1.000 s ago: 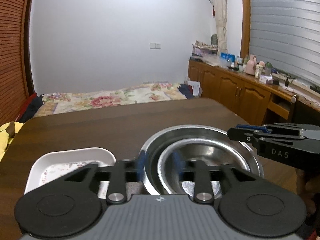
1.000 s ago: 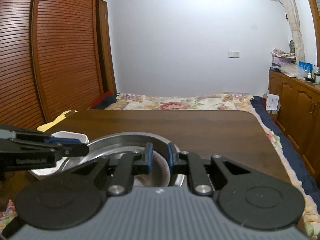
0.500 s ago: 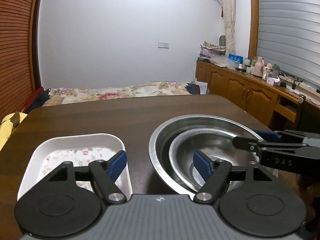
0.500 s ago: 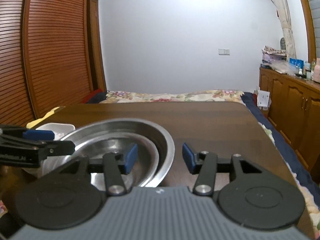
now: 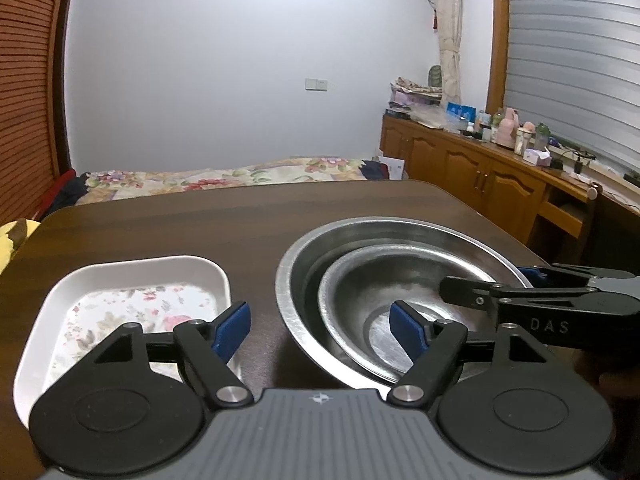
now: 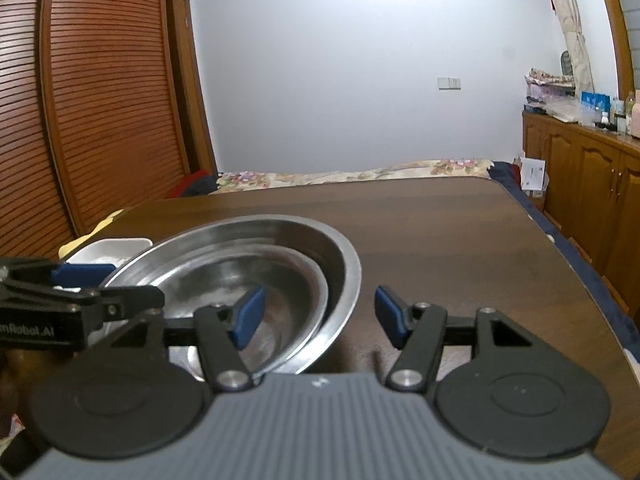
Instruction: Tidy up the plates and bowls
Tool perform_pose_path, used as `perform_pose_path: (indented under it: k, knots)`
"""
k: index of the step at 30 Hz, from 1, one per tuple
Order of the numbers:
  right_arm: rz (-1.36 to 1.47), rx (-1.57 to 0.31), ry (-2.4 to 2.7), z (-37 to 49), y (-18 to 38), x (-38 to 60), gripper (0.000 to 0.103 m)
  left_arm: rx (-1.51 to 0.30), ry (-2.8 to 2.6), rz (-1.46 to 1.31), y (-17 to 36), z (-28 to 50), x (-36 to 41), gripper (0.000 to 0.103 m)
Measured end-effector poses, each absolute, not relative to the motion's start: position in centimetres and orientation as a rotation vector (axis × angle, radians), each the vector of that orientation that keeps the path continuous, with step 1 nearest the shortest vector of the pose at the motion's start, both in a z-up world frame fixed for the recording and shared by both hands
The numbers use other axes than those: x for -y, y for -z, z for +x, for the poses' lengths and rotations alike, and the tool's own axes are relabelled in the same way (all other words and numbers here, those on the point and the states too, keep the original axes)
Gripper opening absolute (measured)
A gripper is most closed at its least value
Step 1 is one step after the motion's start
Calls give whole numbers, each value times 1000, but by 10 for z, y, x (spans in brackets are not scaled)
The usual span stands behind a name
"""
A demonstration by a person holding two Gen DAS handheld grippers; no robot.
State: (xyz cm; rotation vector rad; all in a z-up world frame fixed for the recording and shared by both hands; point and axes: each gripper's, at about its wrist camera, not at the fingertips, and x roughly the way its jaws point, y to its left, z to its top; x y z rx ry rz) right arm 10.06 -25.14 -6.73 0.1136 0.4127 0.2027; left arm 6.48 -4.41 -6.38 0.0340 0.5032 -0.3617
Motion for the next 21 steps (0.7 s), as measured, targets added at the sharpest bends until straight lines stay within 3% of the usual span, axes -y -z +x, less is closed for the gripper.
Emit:
perform_pose_path:
  k: [2, 6, 12, 18, 21]
  knots:
    - [124, -418, -210, 103, 68, 253, 62, -507, 368, 36, 64, 65, 45, 75]
    - [117, -425, -212, 102, 69, 250, 60, -531, 380, 31, 67, 68, 46, 56]
    - [109, -438, -209, 104, 69, 250, 47, -542, 376, 26, 69, 72, 47, 42]
    - [108, -464, -227, 105, 68, 248, 45, -541, 377, 26, 70, 70, 51, 39]
    - [106, -480, -237, 105, 68, 245, 38, -539, 378, 34, 70, 68, 53, 39]
